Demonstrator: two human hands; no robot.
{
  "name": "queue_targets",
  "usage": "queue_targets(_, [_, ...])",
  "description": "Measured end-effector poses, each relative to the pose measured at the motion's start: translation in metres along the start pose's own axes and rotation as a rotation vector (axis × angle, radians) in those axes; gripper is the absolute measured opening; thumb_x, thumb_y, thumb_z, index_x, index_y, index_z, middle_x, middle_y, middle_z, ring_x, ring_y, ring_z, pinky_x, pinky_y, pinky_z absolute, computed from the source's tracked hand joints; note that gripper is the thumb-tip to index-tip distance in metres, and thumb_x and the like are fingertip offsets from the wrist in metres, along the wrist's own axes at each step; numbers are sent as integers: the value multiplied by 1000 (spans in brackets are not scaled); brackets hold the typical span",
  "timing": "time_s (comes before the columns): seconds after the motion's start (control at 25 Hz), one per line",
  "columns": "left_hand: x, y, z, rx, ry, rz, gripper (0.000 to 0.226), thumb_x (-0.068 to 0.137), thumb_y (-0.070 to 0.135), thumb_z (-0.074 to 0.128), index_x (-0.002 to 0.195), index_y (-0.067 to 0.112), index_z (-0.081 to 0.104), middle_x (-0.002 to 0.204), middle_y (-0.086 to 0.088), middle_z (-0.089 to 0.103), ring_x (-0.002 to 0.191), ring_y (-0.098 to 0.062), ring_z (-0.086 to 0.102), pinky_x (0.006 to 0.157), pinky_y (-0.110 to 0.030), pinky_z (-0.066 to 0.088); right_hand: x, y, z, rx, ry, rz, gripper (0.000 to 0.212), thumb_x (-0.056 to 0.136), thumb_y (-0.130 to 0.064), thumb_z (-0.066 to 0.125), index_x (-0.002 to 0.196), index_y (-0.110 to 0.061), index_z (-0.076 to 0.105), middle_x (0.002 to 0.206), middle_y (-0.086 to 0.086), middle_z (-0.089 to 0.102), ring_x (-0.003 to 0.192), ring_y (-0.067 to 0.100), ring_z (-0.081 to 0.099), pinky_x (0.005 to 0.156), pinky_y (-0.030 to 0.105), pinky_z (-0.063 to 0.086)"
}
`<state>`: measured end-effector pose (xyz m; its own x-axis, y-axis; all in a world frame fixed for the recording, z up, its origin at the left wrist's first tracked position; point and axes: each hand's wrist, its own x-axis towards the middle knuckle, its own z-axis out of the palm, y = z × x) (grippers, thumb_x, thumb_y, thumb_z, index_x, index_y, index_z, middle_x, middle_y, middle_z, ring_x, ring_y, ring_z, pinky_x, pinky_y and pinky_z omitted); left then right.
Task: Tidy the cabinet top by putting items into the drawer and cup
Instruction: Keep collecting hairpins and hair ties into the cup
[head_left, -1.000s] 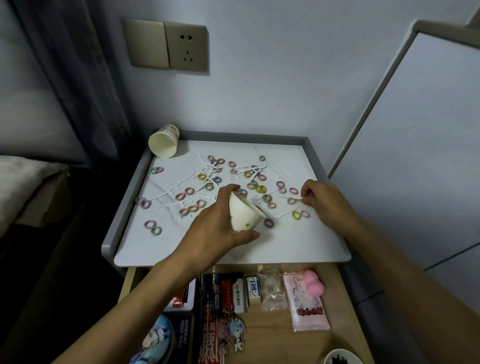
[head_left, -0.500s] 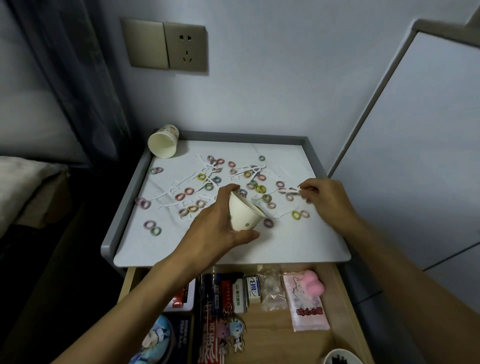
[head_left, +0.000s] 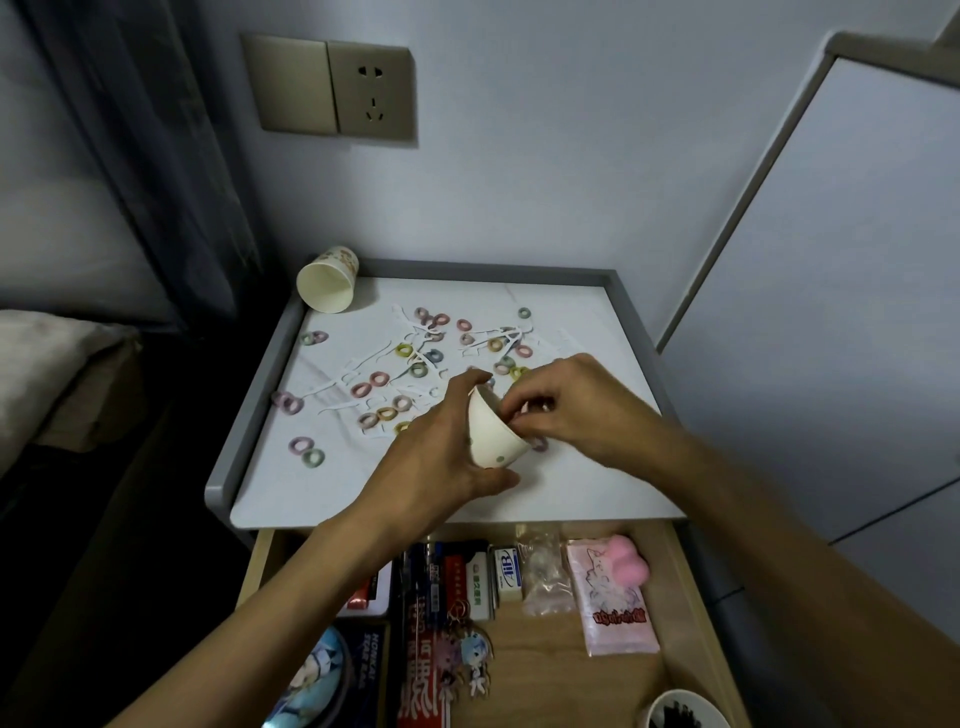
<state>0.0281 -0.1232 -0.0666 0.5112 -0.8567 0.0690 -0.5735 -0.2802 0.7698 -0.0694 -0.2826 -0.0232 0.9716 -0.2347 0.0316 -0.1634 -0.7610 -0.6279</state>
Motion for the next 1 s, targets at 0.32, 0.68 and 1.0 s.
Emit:
queue_targets(0.32, [-3,-5,-9,18,52,-4,87,72,35,83,139,37,27,109,16,49,92,-11,55,72,-23,45,-3,77,0,-464,126,265,20,84,-18,74,103,-17,73,107,2,68,97,16,61,80,26,46])
queue_targets(0.68, [0,-6,-17,-14,118,-35,91,71,37,83,141,35,26,116,7,57,91,-14,61,72,-27,53,2,93,9,-444,121,261,2,92,-13,62,92,-14,64,94,2,63,87,20,59,71,31,44])
queue_targets(1.0, [-3,-9,-36,-194,272,-124,87,67,31,85,135,37,30,110,1,61,94,-25,62,77,-46,56,30,56,48,-395,246,377,11,88,-13,63,90,-10,74,83,8,72,70,19,67,68,37,58])
